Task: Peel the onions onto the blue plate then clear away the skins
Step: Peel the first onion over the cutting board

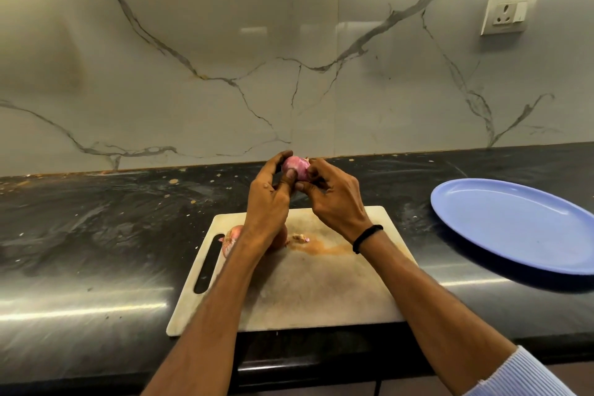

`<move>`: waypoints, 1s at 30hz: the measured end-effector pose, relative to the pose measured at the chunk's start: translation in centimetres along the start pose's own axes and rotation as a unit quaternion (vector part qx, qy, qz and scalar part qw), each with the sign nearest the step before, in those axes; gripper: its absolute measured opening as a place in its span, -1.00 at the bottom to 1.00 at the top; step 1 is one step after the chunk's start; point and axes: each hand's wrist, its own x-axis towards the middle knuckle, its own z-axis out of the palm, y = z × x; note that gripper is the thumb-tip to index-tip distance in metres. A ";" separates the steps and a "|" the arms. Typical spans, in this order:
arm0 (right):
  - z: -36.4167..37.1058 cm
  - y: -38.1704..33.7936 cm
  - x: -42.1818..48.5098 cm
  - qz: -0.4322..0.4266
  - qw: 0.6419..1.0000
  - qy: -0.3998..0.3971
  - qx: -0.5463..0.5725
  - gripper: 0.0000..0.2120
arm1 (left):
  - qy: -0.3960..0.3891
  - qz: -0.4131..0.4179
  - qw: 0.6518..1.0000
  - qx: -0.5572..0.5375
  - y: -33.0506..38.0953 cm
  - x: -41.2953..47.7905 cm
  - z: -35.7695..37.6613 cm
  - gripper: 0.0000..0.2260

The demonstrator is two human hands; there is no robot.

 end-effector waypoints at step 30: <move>-0.1 -0.6 -0.1 0.031 0.998 0.050 0.023 -0.90 | 0.003 0.010 0.999 0.043 -0.3 0.2 0.4 -0.64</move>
